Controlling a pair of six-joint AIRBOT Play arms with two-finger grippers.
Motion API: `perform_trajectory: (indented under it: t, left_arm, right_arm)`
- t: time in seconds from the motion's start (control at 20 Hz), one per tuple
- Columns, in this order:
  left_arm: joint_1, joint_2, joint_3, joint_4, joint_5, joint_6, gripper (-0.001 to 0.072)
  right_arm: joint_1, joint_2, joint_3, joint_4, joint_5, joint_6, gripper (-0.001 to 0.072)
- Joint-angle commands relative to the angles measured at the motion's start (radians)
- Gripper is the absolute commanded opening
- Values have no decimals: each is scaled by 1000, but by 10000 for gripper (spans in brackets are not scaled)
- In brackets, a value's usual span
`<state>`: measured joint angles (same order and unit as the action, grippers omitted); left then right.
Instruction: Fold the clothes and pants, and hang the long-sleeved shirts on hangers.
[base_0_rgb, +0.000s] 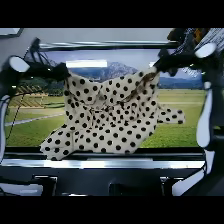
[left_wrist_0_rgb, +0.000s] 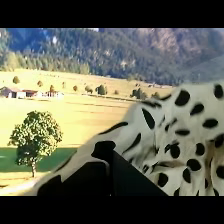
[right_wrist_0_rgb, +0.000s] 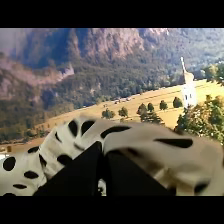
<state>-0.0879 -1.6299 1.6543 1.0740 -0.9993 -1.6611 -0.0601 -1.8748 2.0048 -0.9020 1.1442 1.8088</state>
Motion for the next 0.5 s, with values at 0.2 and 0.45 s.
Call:
perform_trajectory:
  t: [0.2,0.45]
  left_arm:
    - [3,-109,-7,-27,-12,-87,720]
    - [90,102,-50,42,-226,-87,720]
  right_arm:
    - [-17,-63,-1,-19,85,-150,500]
    - [-199,134,-38,-158,429,-290,501]
